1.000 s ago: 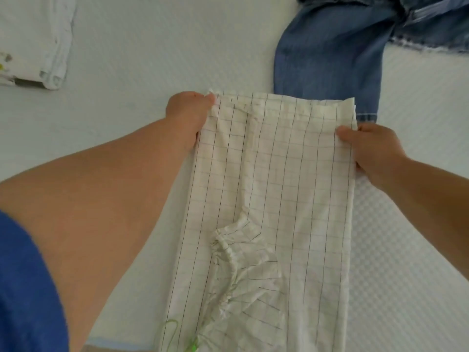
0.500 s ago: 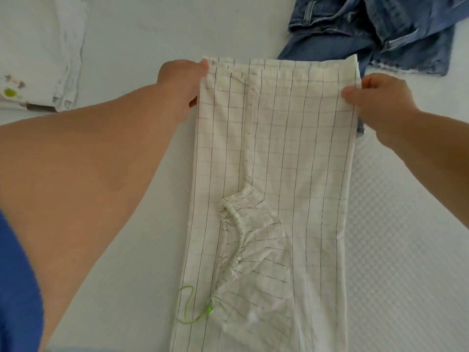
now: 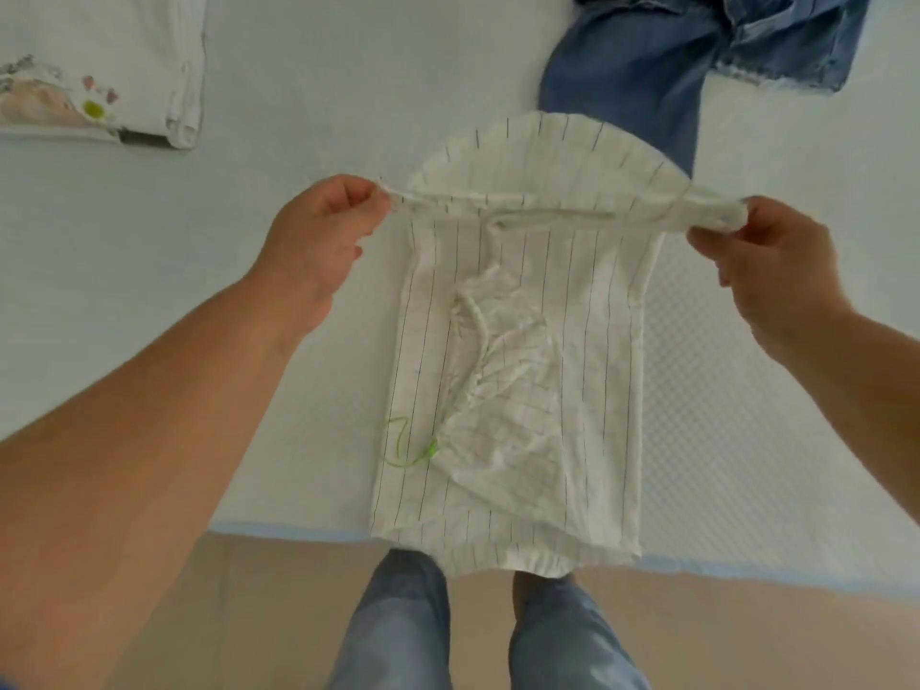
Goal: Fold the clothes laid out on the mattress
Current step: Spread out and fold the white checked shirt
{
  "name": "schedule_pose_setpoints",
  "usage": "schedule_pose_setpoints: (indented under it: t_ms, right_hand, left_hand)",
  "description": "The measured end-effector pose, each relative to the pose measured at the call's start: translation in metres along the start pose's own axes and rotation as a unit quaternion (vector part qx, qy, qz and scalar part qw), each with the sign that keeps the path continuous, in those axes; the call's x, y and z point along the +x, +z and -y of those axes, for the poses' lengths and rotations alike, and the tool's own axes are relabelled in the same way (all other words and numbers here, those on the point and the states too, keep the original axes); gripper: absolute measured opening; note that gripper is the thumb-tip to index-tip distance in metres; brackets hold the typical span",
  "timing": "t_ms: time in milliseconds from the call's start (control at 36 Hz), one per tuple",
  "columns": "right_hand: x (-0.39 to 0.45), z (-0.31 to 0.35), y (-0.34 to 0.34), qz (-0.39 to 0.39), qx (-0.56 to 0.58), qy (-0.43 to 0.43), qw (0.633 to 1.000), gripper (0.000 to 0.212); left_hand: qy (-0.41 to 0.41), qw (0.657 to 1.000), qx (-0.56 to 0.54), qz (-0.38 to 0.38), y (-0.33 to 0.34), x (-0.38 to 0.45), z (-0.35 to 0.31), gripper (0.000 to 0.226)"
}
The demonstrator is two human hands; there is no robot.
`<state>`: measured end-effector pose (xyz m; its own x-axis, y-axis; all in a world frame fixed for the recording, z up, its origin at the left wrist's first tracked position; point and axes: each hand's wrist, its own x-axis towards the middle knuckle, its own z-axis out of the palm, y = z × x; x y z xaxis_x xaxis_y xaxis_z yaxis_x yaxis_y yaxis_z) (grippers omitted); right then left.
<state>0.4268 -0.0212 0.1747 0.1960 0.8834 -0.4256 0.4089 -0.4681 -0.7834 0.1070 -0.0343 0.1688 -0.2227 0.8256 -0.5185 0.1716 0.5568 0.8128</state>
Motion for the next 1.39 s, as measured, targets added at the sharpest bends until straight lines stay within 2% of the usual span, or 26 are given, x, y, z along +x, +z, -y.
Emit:
schedule_pose_setpoints:
  t_ms: [83, 167, 222, 278, 333, 389, 472, 583, 639, 694, 722, 750, 806, 861, 917, 1000, 1028, 1139, 1306, 1389]
  right_hand:
    - [-0.040, -0.021, -0.006, 0.027, -0.004, -0.002, 1.000, 0.030]
    - [-0.076, -0.044, -0.008, 0.062, 0.020, -0.004, 0.998, 0.044]
    - [-0.099, -0.061, -0.009, 0.074, 0.025, -0.010, 0.997, 0.048]
    - [-0.120, -0.080, -0.009, 0.077, 0.005, -0.014, 0.997, 0.048]
    - [-0.139, -0.102, -0.008, 0.077, -0.018, -0.008, 0.997, 0.046]
    - [-0.158, -0.125, -0.006, 0.080, -0.050, 0.004, 0.995, 0.046]
    - [-0.181, -0.151, 0.001, 0.074, -0.096, 0.008, 0.993, 0.053]
    - [-0.197, -0.184, 0.016, 0.060, -0.131, 0.067, 0.987, 0.052]
    - [-0.201, -0.196, 0.024, 0.043, -0.115, 0.110, 0.986, 0.050]
    - [-0.204, -0.201, 0.032, 0.019, -0.032, 0.142, 0.989, 0.044]
    - [-0.202, -0.200, 0.036, 0.008, 0.013, 0.152, 0.988, 0.040]
    - [-0.205, -0.202, 0.040, 0.002, 0.037, 0.156, 0.987, 0.037]
    - [-0.210, -0.202, 0.046, 0.008, 0.029, 0.151, 0.988, 0.035]
    - [-0.216, -0.206, 0.053, 0.024, -0.027, 0.160, 0.986, 0.049]
    - [-0.216, -0.208, 0.058, 0.004, -0.047, 0.198, 0.979, 0.062]
    - [-0.210, -0.206, 0.058, -0.014, -0.018, 0.225, 0.974, 0.043]
    - [-0.207, -0.206, 0.055, -0.017, -0.011, 0.219, 0.976, 0.038]
    - [-0.200, -0.209, 0.043, -0.014, -0.005, 0.180, 0.984, 0.026]
    - [-0.199, -0.223, 0.050, 0.030, -0.080, 0.177, 0.980, 0.021]
    - [-0.195, -0.224, 0.051, 0.029, -0.094, 0.187, 0.977, 0.020]
  left_hand:
    - [-0.015, 1.000, -0.008, 0.020, -0.008, -0.049, 0.025, 0.026]
    - [-0.025, 0.998, -0.029, 0.043, -0.014, -0.093, 0.050, 0.026]
    - [-0.020, 0.997, -0.025, 0.066, -0.017, -0.118, 0.065, 0.026]
    - [-0.025, 0.996, -0.037, 0.082, -0.020, -0.141, 0.081, 0.017]
    - [-0.034, 0.995, -0.050, 0.077, -0.020, -0.161, 0.097, 0.011]
    - [-0.049, 0.996, -0.053, 0.060, -0.019, -0.178, 0.116, 0.014]
    - [-0.099, 0.993, -0.031, 0.048, -0.015, -0.193, 0.153, 0.030]
    - [-0.193, 0.980, -0.027, 0.044, -0.001, -0.203, 0.201, 0.032]
    - [-0.244, 0.966, -0.079, 0.029, 0.005, -0.200, 0.216, 0.027]
    - [-0.268, 0.955, -0.125, 0.032, 0.009, -0.195, 0.224, 0.016]
    - [-0.261, 0.958, -0.114, 0.040, 0.011, -0.188, 0.224, 0.007]
    - [-0.254, 0.962, -0.092, 0.042, 0.012, -0.187, 0.228, 0.010]
    - [-0.247, 0.968, -0.045, 0.024, 0.017, -0.179, 0.229, 0.027]
    - [-0.256, 0.966, -0.015, -0.002, 0.025, -0.177, 0.228, 0.038]
    - [-0.251, 0.968, 0.021, -0.005, 0.034, -0.177, 0.227, 0.037]
    - [-0.212, 0.976, 0.058, -0.002, 0.043, -0.178, 0.224, 0.015]
    - [-0.205, 0.977, 0.054, -0.011, 0.043, -0.178, 0.223, 0.013]
    - [-0.193, 0.981, 0.007, -0.030, 0.036, -0.179, 0.220, 0.012]
    - [-0.211, 0.976, 0.029, -0.039, 0.039, -0.184, 0.234, 0.019]
    - [-0.172, 0.980, 0.084, -0.047, 0.042, -0.180, 0.231, 0.017]
